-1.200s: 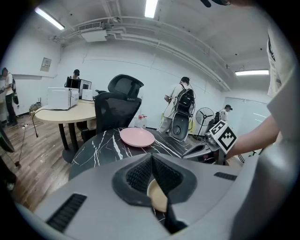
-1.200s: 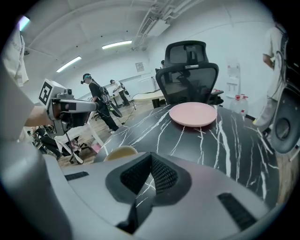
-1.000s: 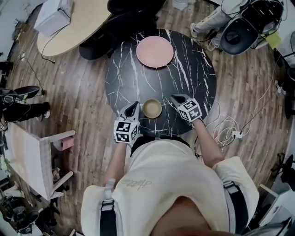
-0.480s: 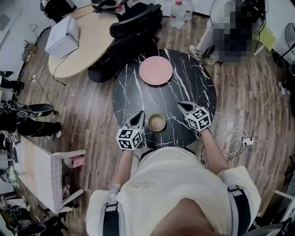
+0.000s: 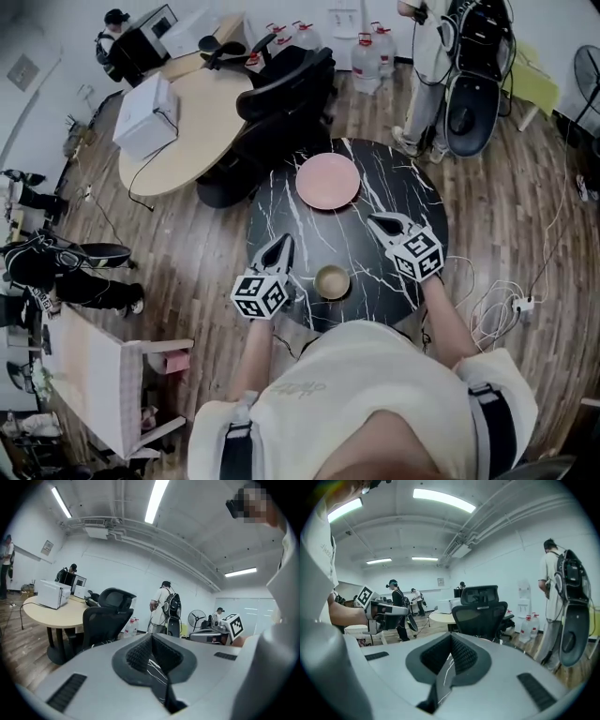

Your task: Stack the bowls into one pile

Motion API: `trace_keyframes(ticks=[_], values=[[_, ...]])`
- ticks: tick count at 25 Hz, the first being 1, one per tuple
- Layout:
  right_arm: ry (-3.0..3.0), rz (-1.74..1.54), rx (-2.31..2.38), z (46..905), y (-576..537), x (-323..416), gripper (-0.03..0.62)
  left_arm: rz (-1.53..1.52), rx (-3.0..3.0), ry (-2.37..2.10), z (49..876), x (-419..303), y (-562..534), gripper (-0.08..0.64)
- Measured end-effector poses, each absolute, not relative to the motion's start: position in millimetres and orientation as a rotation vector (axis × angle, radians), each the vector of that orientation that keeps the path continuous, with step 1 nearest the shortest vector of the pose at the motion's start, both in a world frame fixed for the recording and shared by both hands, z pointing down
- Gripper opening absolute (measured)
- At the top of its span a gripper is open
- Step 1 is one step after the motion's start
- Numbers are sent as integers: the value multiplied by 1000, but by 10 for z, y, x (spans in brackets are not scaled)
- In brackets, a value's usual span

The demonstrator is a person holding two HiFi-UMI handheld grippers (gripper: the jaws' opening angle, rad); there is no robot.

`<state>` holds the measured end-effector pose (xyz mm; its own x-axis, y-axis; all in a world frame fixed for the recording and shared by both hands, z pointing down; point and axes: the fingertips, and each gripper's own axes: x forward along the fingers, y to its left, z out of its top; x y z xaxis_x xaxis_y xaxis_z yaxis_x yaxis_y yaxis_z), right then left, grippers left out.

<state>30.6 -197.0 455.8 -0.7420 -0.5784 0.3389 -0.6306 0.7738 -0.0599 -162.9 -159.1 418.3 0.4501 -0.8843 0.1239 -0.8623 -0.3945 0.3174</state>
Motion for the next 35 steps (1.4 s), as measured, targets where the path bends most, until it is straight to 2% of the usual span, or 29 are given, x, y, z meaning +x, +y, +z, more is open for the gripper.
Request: trace_keyframes(ticks=[22,35], values=[[-2851,18,1091,3242,-2221,323,8,-195,2540,-1667,2999,-1777,-2057,17],[-2828,-102,1142,2902,-2252,299,8,-187,2517,-1804,2833,-1869,-2007,17]])
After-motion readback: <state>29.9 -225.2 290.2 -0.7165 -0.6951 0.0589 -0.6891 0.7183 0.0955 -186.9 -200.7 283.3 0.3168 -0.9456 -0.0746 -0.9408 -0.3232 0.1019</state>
